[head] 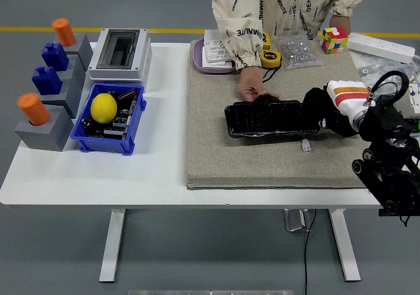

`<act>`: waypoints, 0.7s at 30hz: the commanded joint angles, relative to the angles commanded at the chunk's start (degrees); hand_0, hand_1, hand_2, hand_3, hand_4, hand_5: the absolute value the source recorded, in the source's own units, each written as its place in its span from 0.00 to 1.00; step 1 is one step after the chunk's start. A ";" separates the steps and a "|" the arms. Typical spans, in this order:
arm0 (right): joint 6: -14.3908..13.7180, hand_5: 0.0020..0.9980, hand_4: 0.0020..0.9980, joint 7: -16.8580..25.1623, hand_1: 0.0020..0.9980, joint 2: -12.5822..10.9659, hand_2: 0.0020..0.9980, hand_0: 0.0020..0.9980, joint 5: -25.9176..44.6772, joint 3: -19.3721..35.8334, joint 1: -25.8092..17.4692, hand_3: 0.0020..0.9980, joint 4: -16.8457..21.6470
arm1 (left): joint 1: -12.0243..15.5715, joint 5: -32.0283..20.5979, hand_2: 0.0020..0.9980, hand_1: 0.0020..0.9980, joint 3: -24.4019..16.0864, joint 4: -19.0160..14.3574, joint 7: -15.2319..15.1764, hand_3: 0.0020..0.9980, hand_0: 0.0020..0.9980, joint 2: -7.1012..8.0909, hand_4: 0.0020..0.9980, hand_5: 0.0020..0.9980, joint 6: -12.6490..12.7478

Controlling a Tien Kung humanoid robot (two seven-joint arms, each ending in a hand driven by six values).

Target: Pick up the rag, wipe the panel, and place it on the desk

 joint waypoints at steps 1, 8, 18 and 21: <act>-0.01 0.25 1.00 -0.02 0.39 0.24 0.46 0.29 0.10 -0.54 0.23 0.47 0.07 | 0.00 0.02 0.74 0.70 0.05 0.00 0.00 0.57 0.65 0.03 0.60 0.47 0.00; 0.11 0.25 1.00 -0.31 0.39 2.03 0.46 0.29 0.60 -4.22 2.02 0.47 0.93 | 0.18 0.26 0.74 0.70 0.16 0.00 0.10 0.57 0.65 0.35 0.60 0.47 0.03; 0.76 0.26 1.00 -0.92 0.39 5.18 0.46 0.29 1.96 -11.17 4.86 0.47 4.16 | 0.30 0.20 0.74 0.70 0.49 0.00 0.15 0.57 0.65 0.34 0.60 0.47 0.02; 0.83 0.26 1.00 -1.06 0.39 5.84 0.46 0.29 2.61 -13.89 5.89 0.47 5.44 | 0.24 0.22 0.74 0.70 0.49 0.00 0.16 0.57 0.65 0.34 0.60 0.47 0.02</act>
